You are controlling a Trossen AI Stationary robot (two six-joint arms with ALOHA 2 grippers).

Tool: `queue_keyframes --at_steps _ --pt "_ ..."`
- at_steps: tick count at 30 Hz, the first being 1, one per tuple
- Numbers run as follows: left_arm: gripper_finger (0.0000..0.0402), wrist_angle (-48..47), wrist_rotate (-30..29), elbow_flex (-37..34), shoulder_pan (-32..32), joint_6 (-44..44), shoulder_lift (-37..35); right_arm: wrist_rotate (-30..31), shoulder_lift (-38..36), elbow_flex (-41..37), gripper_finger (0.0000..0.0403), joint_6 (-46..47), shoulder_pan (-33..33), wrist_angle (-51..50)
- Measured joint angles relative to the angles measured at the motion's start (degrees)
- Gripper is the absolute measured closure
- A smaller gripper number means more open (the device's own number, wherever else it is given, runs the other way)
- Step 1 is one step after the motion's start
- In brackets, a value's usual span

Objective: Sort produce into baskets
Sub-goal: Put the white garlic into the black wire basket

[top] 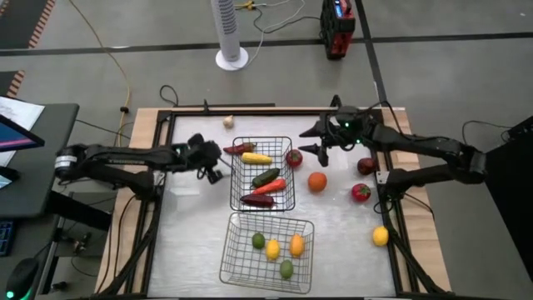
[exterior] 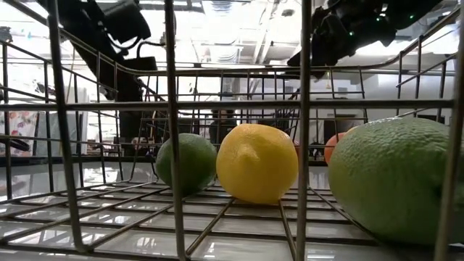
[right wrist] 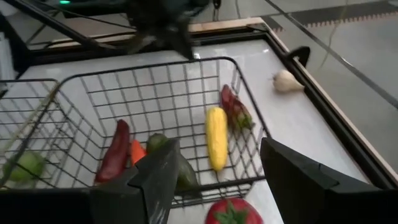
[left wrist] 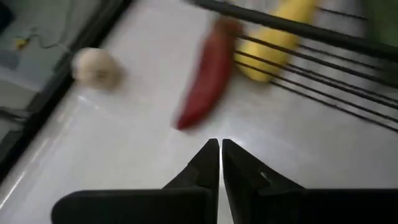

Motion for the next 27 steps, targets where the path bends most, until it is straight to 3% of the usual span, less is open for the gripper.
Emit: queue_keyframes --at_steps 9,15,19,23,27 --pt "0.0397 11.77 7.19 -0.89 18.81 10.80 3.12 -0.04 -0.02 0.00 0.0148 -0.72 2.06 3.83" --pt "0.0397 21.39 18.93 -0.87 31.62 15.67 10.45 -0.04 0.00 0.00 0.0148 -0.87 2.34 3.79" --pt "0.0391 28.82 24.72 -0.64 36.41 14.90 17.21 -0.04 0.00 0.00 0.0148 -1.33 2.34 3.62" --pt "0.0349 29.85 26.01 1.89 37.47 14.23 22.52 -0.07 0.00 0.00 0.0148 -1.06 2.39 3.24" --pt "0.0275 30.68 24.92 3.99 37.49 13.36 25.34 -0.07 0.02 0.00 0.0148 -1.22 2.61 2.72"
